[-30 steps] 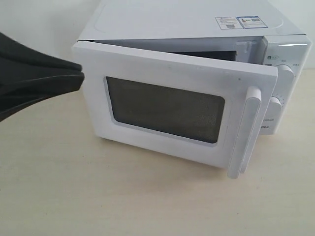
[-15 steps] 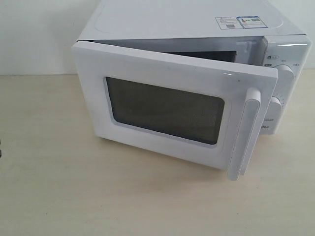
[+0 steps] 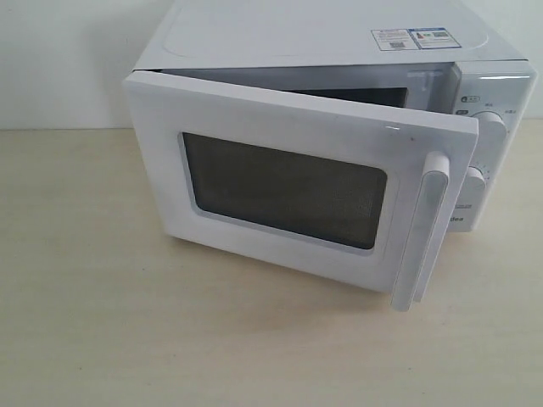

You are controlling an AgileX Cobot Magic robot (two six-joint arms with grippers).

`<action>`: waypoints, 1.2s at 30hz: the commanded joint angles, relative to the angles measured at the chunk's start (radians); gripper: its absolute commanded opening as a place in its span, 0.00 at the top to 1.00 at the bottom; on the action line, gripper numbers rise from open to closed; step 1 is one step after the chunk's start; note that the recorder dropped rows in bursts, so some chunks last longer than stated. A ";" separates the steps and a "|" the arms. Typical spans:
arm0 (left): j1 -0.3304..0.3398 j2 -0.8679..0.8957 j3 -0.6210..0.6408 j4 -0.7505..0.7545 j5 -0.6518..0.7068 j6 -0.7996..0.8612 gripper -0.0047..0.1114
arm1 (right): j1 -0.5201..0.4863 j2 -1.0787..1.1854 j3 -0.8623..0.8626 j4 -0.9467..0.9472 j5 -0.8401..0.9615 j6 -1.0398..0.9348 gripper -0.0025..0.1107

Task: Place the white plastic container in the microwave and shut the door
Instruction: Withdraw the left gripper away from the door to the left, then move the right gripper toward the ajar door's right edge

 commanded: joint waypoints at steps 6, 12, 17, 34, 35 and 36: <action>-0.004 -0.005 0.005 0.003 -0.086 -0.024 0.93 | -0.003 0.166 -0.373 -0.008 0.678 0.135 0.98; -0.004 -0.005 0.005 0.003 -0.086 -0.026 0.93 | -0.003 0.319 -0.443 0.171 1.067 0.135 0.98; -0.004 -0.005 0.005 0.003 -0.084 -0.026 0.93 | -0.003 0.463 -0.443 0.442 1.312 -0.002 0.98; -0.004 -0.005 0.005 0.003 -0.084 -0.026 0.93 | 0.005 0.801 -0.367 1.437 1.226 -1.012 0.98; -0.004 -0.005 0.005 0.003 -0.084 -0.026 0.93 | 0.015 0.801 -0.341 1.492 1.174 -1.069 0.98; -0.004 -0.005 0.005 0.003 -0.084 -0.026 0.93 | 0.034 0.801 -0.308 1.564 1.117 -1.142 0.98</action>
